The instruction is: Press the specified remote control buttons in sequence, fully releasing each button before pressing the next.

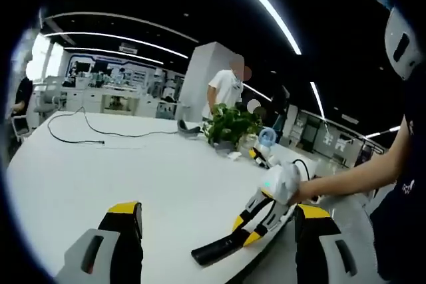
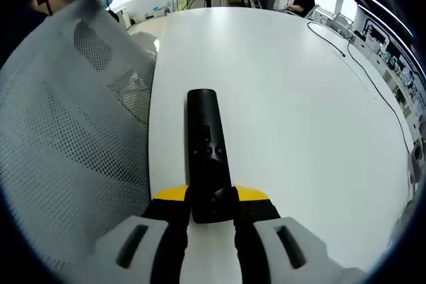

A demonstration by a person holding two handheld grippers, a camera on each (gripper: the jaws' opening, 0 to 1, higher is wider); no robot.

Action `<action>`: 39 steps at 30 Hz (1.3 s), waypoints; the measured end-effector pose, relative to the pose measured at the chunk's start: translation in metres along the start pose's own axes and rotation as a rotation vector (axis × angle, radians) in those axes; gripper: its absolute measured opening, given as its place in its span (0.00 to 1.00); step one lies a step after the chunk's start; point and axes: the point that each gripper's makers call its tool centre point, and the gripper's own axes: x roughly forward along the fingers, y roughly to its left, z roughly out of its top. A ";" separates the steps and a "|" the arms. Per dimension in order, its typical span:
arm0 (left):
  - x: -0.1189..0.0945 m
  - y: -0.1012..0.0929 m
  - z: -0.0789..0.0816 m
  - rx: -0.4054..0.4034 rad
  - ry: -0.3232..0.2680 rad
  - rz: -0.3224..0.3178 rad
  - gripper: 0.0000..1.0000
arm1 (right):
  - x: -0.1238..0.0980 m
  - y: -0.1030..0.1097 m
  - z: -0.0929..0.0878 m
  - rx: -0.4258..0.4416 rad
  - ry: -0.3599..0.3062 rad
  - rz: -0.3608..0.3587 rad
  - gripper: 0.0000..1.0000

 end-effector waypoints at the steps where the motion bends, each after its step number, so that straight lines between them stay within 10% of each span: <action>1: -0.002 0.003 0.000 0.014 -0.013 0.020 1.00 | 0.000 0.000 0.000 0.000 0.000 0.000 0.24; 11: -0.009 0.010 0.014 0.167 -0.136 0.137 1.00 | 0.000 -0.001 0.000 0.023 -0.006 -0.004 0.24; 29: -0.009 0.022 0.006 0.243 -0.079 0.186 1.00 | 0.003 -0.006 0.003 -0.052 0.001 0.014 0.23; 39: -0.005 0.022 -0.008 0.225 -0.017 0.167 0.97 | 0.005 -0.054 0.011 -0.104 0.026 0.044 0.23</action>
